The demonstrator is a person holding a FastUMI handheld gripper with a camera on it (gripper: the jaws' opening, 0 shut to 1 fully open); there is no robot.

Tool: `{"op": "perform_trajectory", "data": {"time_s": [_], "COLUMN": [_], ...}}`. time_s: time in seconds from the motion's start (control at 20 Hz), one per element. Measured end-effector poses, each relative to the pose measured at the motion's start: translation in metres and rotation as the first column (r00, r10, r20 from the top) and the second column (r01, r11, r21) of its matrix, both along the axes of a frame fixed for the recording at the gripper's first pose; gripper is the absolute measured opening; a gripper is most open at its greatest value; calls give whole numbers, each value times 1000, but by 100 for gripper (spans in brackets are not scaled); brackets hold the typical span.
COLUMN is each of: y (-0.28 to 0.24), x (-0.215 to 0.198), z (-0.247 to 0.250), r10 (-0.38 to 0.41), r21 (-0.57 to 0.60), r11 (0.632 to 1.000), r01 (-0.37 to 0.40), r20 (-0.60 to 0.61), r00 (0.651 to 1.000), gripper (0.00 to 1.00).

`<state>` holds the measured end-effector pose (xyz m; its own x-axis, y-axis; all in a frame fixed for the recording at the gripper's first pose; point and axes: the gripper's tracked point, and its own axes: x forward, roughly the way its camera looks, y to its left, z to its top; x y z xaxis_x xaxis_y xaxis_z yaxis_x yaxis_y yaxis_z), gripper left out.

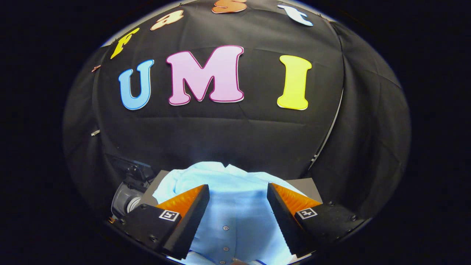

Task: Put the clothes into the washing machine and then close the washing machine lid.

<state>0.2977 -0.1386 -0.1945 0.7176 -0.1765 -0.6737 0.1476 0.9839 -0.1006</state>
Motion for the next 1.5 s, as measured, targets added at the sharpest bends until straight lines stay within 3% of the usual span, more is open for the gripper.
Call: {"op": "perform_trajectory", "data": {"time_s": [0.65, 0.95, 1.05, 1.2, 1.3, 1.35, 1.5], "y": [-6, -4, 3, 7, 7, 8, 12], "x": [-12, -11, -10, -9, -8, -10, -11], "z": [-52, -56, -56, -55, -54, -53, -46], "r10": [-35, 6, 39, 50, 47, 47, 51], "r21": [74, 82, 97, 101, 111, 115, 99], "r11": [996, 997, 995, 994, 993, 993, 994], "r01": [49, 10, -20, -32, -28, -27, -36], "r20": [-183, -195, -196, -184, -177, -182, -161], "r00": [982, 981, 980, 982, 983, 982, 986], "gripper": [98, 95, 80, 35, 13, 5, 5]}}
